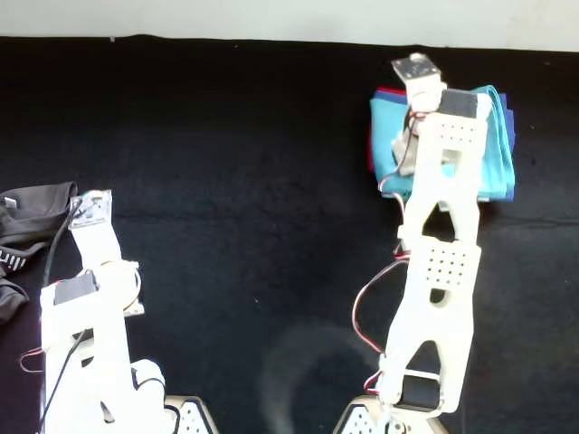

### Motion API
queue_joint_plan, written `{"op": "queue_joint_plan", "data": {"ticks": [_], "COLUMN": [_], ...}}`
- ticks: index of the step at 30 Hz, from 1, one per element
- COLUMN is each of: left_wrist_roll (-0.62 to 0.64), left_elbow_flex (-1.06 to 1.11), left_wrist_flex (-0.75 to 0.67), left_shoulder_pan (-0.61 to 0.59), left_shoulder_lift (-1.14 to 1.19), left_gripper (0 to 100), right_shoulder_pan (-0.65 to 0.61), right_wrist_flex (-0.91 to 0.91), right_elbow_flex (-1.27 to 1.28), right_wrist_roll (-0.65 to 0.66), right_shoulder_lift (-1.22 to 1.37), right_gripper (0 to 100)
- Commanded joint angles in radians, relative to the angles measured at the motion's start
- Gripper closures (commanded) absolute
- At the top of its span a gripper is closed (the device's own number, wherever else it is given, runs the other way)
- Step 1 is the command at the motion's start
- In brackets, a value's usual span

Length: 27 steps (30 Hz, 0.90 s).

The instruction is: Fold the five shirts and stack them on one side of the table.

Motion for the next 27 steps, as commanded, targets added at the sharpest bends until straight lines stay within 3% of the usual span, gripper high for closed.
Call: {"op": "queue_joint_plan", "data": {"ticks": [1, 6, 12, 19, 27], "left_wrist_roll": [-0.008, -0.008, -0.008, -0.008, -0.008], "left_elbow_flex": [-0.005, -0.053, -0.119, -0.124, -0.12], "left_wrist_flex": [-0.005, 0.066, 0.123, 0.15, 0.175], "left_shoulder_pan": [0.019, 0.051, 0.05, 0.047, 0.048], "left_shoulder_lift": [-0.008, -0.008, -0.008, -0.008, -0.015], "left_gripper": [99, 99, 99, 99, 99], "right_shoulder_pan": [-0.008, 0.038, 0.147, 0.232, 0.289], "right_wrist_flex": [0.013, -0.059, -0.49, -0.73, -0.792], "right_elbow_flex": [-0.189, -0.374, -0.205, -0.153, -0.159], "right_wrist_roll": [-0.012, -0.008, -0.008, -0.008, -0.008], "right_shoulder_lift": [-0.071, -0.056, 0.058, 0.189, 0.317], "right_gripper": [99.3, 97.4, 96.3, 96.3, 96.3]}}
